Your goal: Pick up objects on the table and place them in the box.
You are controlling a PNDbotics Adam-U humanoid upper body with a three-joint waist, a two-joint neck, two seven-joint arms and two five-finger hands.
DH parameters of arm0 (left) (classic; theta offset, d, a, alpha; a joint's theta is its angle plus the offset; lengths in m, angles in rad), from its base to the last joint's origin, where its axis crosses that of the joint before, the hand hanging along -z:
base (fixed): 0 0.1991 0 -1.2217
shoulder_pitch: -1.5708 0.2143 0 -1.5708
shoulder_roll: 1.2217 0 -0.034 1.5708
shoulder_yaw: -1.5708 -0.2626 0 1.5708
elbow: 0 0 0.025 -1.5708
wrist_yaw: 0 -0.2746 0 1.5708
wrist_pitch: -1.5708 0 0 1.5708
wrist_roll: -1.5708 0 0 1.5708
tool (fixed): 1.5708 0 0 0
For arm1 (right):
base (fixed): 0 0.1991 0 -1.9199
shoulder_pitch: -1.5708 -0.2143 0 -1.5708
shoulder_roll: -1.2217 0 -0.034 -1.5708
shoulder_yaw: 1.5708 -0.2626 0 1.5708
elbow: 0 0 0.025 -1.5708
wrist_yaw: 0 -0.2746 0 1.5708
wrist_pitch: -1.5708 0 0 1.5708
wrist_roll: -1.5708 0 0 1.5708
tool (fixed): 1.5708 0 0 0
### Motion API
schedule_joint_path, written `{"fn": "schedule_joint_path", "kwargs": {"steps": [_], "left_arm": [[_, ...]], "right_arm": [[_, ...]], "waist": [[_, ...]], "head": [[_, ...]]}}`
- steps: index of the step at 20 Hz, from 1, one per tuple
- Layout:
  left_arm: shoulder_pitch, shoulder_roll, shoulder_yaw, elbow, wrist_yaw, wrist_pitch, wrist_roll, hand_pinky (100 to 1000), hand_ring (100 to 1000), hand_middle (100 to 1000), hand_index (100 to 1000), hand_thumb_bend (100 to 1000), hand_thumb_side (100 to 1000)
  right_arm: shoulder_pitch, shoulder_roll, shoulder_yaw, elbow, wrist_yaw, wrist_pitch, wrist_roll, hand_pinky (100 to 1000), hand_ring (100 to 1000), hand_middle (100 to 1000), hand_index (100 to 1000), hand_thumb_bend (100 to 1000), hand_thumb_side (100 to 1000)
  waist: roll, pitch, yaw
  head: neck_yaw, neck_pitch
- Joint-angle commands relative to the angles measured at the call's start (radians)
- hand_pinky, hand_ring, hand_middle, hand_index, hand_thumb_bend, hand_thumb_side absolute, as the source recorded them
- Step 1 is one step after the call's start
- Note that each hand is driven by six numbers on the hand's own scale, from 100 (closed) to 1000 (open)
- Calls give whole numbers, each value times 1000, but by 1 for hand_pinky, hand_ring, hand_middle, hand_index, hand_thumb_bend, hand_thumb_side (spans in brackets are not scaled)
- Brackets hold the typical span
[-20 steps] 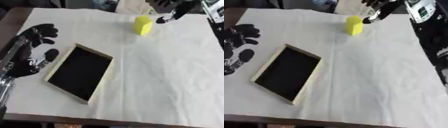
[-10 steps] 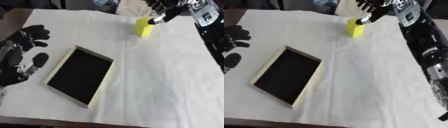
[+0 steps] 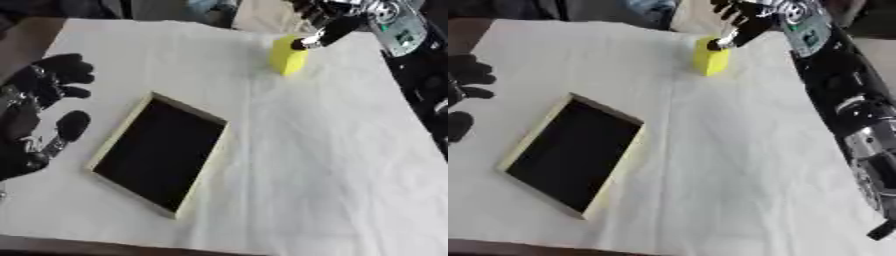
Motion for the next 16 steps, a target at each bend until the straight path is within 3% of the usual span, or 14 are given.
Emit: {"fn": "schedule_joint_path", "kwargs": {"steps": [1,16], "left_arm": [[-13,2,8,-26,4,-3,-4,770,818,774,898,501,563],[-16,-8,9,-27,7,-1,-9,771,818,768,900,492,572]], "right_arm": [[-13,-33,-15,2,15,4,-25,846,909,904,1000,513,292],[14,-29,-25,35,52,1,-116,845,906,896,998,516,287]], "waist": [[6,-15,5],[5,7,25]], "head": [[-6,-15],[-24,8]]}}
